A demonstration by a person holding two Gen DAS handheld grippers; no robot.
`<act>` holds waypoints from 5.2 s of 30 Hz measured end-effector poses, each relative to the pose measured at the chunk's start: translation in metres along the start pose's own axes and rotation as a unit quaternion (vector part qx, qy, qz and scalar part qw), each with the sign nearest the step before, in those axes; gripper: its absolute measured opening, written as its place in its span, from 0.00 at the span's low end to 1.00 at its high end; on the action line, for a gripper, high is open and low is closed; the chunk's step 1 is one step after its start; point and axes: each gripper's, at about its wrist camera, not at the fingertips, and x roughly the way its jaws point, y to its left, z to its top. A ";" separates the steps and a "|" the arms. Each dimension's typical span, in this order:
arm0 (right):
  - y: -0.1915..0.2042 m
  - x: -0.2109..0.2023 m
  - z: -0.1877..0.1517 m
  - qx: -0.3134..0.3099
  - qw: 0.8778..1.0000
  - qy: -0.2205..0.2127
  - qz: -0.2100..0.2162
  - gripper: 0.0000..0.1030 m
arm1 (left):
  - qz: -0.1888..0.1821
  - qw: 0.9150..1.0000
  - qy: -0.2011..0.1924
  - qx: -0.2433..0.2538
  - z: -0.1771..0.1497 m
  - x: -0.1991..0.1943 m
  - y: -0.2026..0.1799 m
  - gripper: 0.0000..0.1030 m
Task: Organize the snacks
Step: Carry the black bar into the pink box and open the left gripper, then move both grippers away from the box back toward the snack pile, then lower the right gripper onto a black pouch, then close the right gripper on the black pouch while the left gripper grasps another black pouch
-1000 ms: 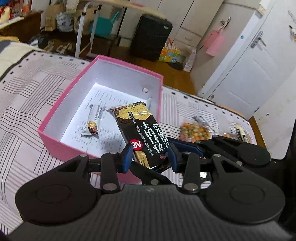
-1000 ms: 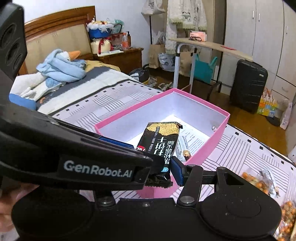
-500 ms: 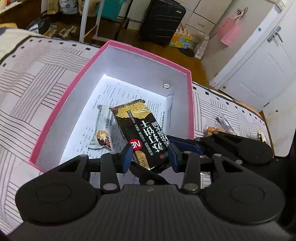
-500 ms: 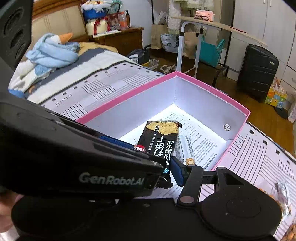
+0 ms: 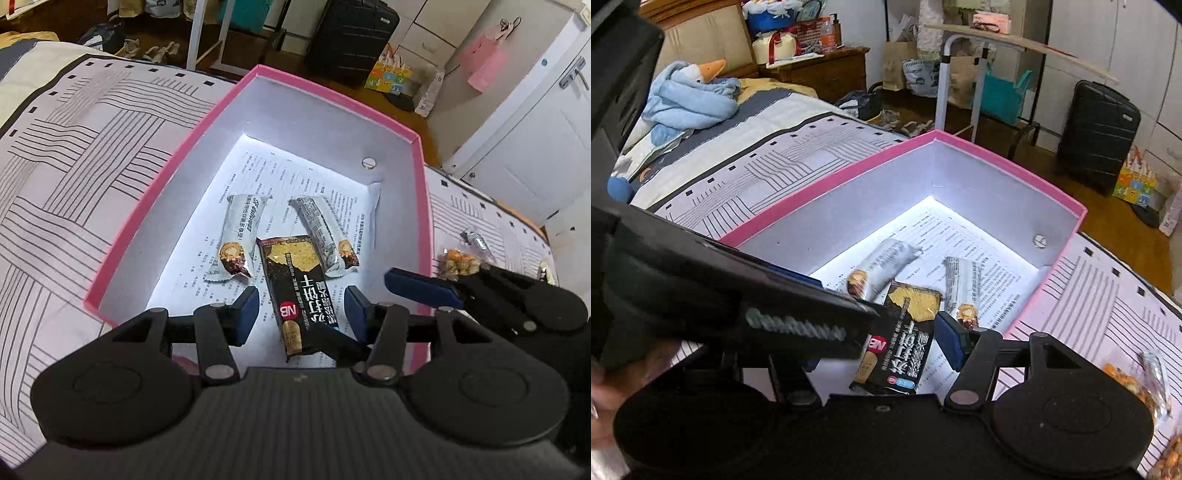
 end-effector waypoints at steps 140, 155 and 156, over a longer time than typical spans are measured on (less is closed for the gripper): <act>-0.202 -0.091 -0.225 0.096 0.978 0.142 -0.119 0.52 | -0.131 0.914 0.067 0.377 -0.182 0.074 -0.248 0.44; -0.208 -0.089 -0.226 0.100 0.980 0.131 -0.107 0.52 | -0.176 0.849 0.027 0.497 -0.164 0.093 -0.288 0.61; -0.209 -0.089 -0.226 0.101 0.981 0.131 -0.105 0.52 | -0.172 0.845 0.026 0.506 -0.166 0.099 -0.291 0.61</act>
